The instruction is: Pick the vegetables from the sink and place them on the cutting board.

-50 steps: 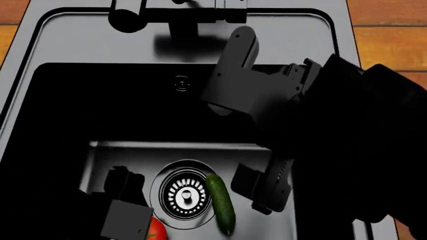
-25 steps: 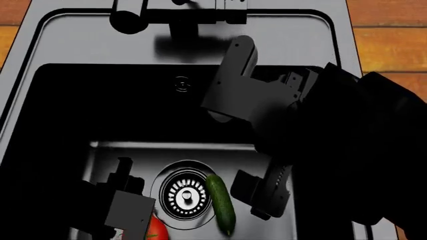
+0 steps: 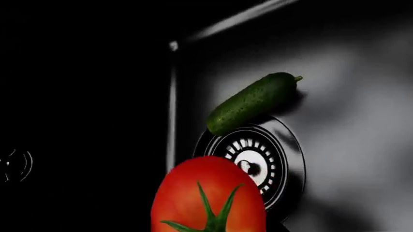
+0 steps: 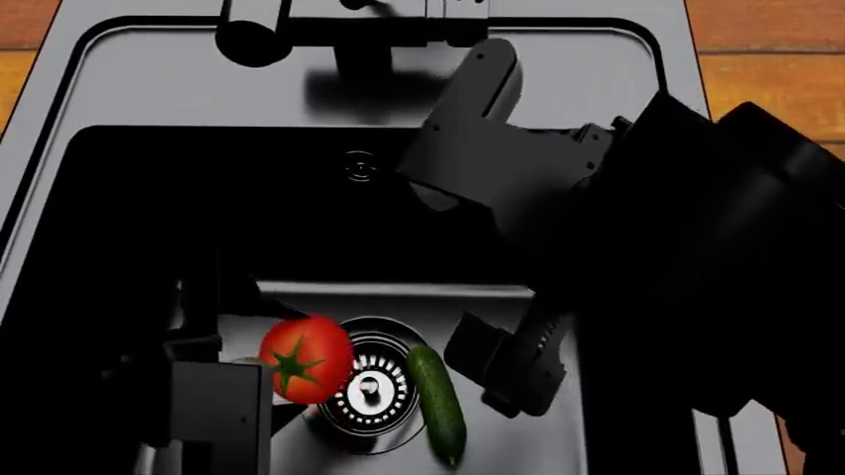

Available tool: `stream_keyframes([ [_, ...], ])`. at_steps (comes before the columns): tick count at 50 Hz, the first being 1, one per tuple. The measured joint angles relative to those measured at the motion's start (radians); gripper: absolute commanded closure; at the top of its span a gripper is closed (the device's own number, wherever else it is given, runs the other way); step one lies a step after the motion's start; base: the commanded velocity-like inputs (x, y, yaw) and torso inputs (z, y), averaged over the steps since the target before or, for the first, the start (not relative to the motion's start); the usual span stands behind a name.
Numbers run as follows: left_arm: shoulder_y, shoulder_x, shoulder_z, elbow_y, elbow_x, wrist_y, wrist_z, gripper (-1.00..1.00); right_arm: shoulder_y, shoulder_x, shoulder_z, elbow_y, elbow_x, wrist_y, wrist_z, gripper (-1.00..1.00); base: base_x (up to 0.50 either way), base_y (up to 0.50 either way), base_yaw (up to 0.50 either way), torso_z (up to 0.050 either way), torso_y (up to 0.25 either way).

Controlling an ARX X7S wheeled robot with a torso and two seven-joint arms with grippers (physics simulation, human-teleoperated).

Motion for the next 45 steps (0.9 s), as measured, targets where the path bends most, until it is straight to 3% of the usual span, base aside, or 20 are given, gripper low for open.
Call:
stream_keyframes([
  [9,0.022,-0.057,-0.088,0.124,0.007,-0.043,-0.089,1.00,0.030,-0.049,0.044,0.072,0.086,0.062,0.058,-1.00,0.00,0.00,0.00,0.000,0.000],
  [27,0.075,-0.119,-0.234,0.299,0.018,-0.162,-0.240,1.00,0.128,-0.200,-0.075,0.509,0.745,0.080,0.600,-1.00,0.00,0.00,0.00,0.000,0.000],
  [45,0.158,-0.145,-0.349,0.429,-0.001,-0.246,-0.357,1.00,0.083,-0.353,-0.090,0.875,0.891,-0.039,0.775,-1.00,0.00,0.00,0.00,0.000,0.000],
])
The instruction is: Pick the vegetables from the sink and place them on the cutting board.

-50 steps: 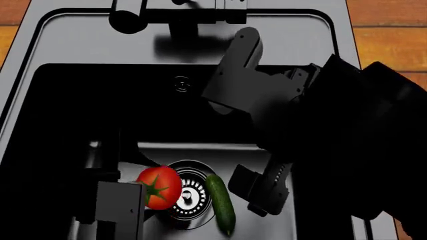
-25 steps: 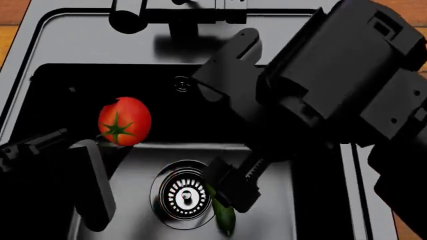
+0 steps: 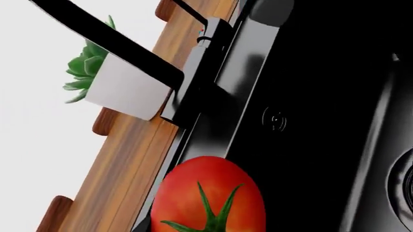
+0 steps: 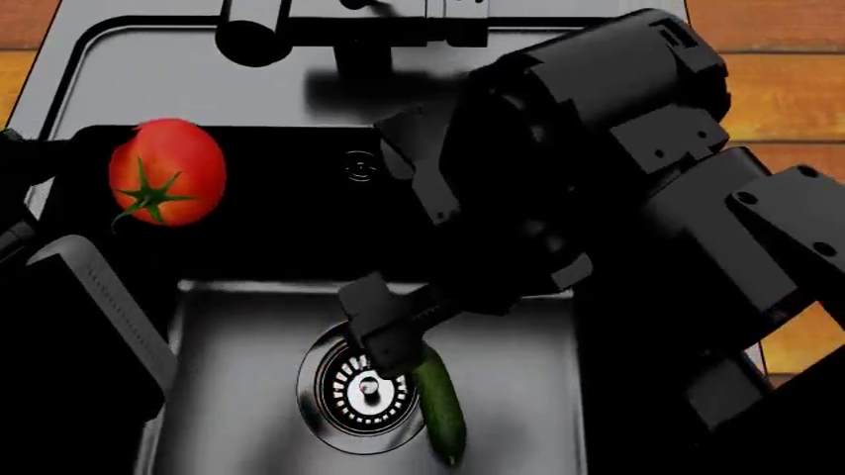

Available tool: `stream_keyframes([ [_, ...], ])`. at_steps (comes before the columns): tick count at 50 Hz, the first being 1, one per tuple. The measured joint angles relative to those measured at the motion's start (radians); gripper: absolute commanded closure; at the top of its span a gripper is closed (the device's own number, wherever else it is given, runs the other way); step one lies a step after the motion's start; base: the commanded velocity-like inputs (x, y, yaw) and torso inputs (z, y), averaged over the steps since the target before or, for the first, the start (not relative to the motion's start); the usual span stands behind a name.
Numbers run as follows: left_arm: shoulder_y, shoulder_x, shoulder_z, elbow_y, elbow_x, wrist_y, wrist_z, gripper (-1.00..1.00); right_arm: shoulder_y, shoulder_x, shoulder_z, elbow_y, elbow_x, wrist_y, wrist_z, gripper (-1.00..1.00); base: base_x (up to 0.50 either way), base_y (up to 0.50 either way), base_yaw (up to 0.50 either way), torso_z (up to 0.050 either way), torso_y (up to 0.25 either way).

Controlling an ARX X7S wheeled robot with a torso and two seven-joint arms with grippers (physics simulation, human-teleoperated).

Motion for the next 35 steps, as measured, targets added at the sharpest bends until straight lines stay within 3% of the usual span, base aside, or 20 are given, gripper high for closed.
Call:
stream_keyframes([
  [14,0.051,-0.008,-0.037,0.056,-0.014,-0.018,-0.042,1.00,-0.053,-0.097,-0.059,0.196,-0.056,-0.127,-0.040,-1.00,0.00,0.00,0.00,0.000,0.000],
  [35,0.102,-0.015,-0.043,0.091,-0.033,-0.005,-0.056,1.00,-0.169,-0.138,-0.105,0.254,-0.095,-0.270,-0.039,-1.00,0.00,0.00,0.00,0.000,0.000],
])
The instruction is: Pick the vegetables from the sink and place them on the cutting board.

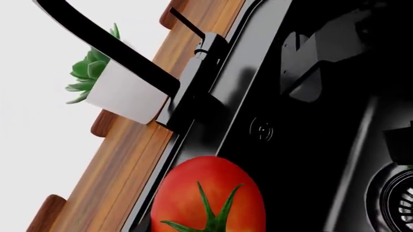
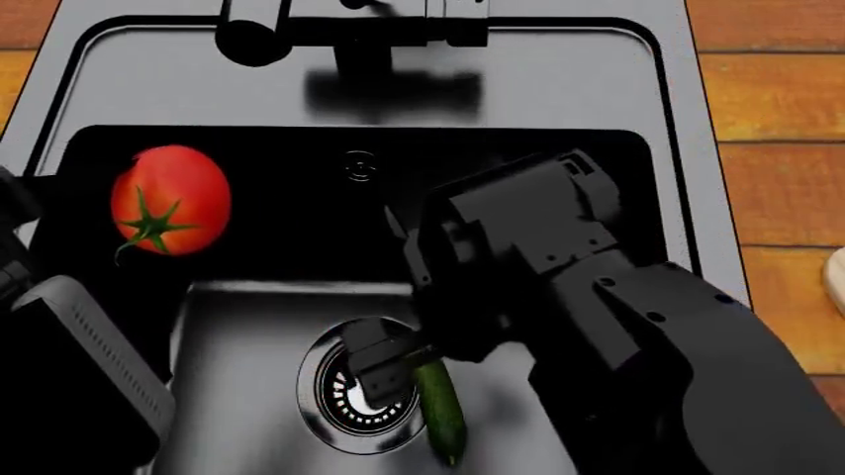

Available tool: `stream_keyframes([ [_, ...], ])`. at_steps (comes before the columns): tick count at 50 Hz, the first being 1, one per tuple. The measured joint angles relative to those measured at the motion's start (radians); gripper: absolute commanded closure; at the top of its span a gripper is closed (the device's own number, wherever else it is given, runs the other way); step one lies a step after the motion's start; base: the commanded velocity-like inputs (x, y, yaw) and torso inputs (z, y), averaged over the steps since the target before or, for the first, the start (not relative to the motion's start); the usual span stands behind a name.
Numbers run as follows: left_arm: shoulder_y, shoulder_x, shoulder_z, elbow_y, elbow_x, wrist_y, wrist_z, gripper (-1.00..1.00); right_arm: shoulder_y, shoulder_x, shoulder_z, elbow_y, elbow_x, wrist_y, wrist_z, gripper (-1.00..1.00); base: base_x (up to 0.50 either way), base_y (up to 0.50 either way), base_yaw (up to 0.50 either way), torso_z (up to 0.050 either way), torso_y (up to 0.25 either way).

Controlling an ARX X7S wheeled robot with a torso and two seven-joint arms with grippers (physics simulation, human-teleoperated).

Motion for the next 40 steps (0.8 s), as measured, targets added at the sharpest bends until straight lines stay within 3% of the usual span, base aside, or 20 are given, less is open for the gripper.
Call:
stream_keyframes([
  [38,0.037,-0.010,0.016,-0.014,-0.007,0.036,-0.003,1.00,-0.108,-0.019,-0.203,0.047,0.080,-0.087,-0.078,-1.00,0.00,0.00,0.00,0.000,-0.001],
  [39,0.037,-0.010,0.017,-0.015,-0.006,0.036,-0.003,1.00,-0.108,-0.019,-0.205,0.047,0.079,-0.088,-0.080,1.00,0.01,0.00,0.00,0.000,0.000],
  [40,0.038,-0.010,0.017,-0.016,-0.006,0.037,-0.003,1.00,-0.112,-0.019,-0.205,0.048,0.074,-0.090,-0.077,1.00,0.00,0.00,0.00,-0.010,-0.010],
])
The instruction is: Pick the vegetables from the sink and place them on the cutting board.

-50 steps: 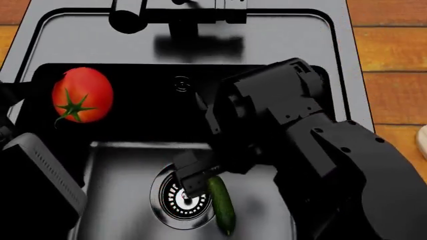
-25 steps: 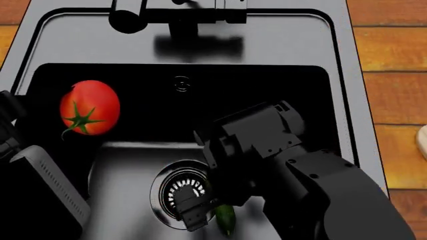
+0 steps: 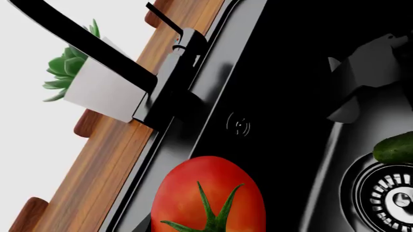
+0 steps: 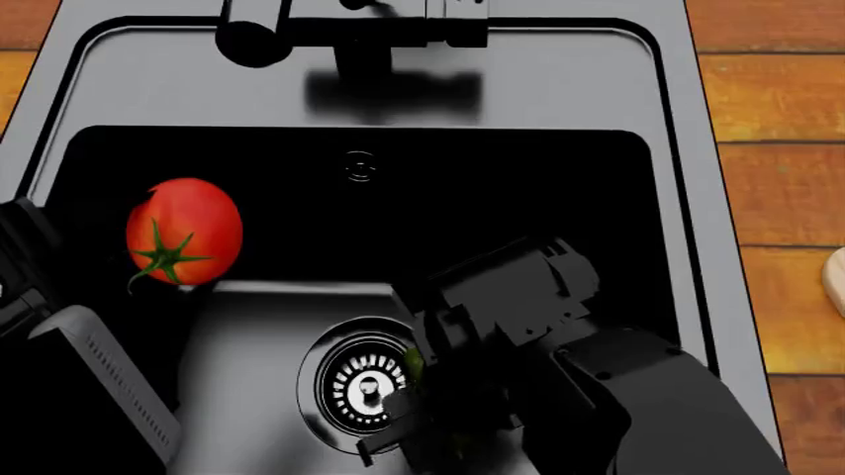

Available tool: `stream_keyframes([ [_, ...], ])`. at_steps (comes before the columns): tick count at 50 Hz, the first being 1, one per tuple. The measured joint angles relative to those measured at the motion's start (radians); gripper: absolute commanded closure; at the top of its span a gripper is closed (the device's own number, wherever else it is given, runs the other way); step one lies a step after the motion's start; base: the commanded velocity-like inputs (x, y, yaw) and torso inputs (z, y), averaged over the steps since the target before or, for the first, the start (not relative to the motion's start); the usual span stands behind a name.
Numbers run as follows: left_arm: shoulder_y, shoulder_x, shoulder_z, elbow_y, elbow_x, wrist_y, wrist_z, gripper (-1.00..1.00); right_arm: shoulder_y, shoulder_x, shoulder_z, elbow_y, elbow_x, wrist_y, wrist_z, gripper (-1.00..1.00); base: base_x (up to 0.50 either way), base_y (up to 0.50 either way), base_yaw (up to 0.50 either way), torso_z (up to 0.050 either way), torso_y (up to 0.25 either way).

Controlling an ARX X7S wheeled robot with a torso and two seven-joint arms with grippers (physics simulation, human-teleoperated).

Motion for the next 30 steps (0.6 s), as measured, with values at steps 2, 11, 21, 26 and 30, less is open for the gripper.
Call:
stream_keyframes([
  [2,0.001,0.000,0.000,-0.001,0.000,0.000,-0.001,1.00,0.000,0.001,-0.002,0.003,-0.006,-0.002,0.004,1.00,0.00,0.00,0.00,0.000,-0.006],
  [11,0.007,-0.001,-0.014,0.007,-0.038,-0.017,0.021,1.00,0.000,0.002,-0.006,-0.004,-0.004,-0.004,0.008,1.00,0.00,0.00,0.00,-0.002,-0.004],
  [21,0.015,-0.005,-0.036,0.029,-0.090,-0.042,0.048,1.00,0.042,0.075,0.034,-0.182,-0.016,-0.014,0.090,1.00,0.00,0.00,0.00,0.000,0.186],
  [26,0.014,-0.008,-0.043,0.042,-0.105,-0.060,0.056,1.00,0.075,0.152,0.072,-0.345,0.018,0.007,0.181,1.00,-0.01,0.00,0.00,0.000,0.250],
  [30,0.012,-0.009,-0.047,0.048,-0.112,-0.070,0.060,1.00,0.102,0.220,0.100,-0.478,0.046,0.025,0.250,1.00,-0.01,0.00,0.00,0.000,0.250],
])
